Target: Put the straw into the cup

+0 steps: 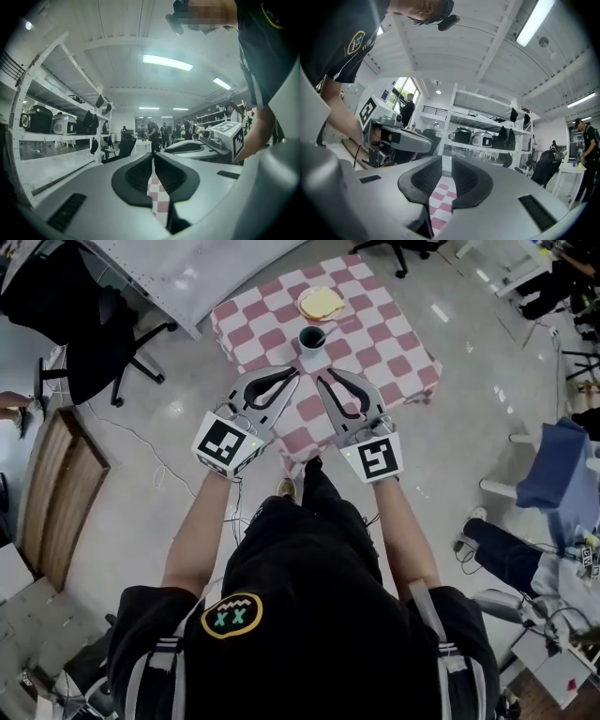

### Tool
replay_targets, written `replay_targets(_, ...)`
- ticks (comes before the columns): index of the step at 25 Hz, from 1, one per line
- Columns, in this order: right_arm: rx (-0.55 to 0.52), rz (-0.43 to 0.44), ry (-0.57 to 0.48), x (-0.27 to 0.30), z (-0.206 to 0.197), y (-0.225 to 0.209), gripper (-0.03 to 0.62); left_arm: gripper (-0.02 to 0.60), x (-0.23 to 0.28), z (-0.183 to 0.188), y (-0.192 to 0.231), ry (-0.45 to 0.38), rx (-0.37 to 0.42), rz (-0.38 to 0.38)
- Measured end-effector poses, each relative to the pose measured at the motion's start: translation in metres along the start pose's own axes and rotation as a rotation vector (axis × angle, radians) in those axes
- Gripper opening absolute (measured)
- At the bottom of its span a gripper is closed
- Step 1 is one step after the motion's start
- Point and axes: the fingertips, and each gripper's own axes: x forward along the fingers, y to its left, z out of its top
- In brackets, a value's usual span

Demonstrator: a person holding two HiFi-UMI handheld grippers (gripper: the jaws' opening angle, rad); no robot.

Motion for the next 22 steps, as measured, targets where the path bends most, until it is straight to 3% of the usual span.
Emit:
replay_targets(13, 0.006, -0.062, 0.035, -0.074, 0.042, 0.077, 0.027, 0.034, -0.077, 0.026, -0.078, -0.030, -0.003, -0.072)
replay_targets(22, 0.050, -0.060, 0.039, -0.087, 0.060, 0.078, 0.021, 0.034, -0.078, 0.039, -0.096, -0.027, -0.021, -0.084)
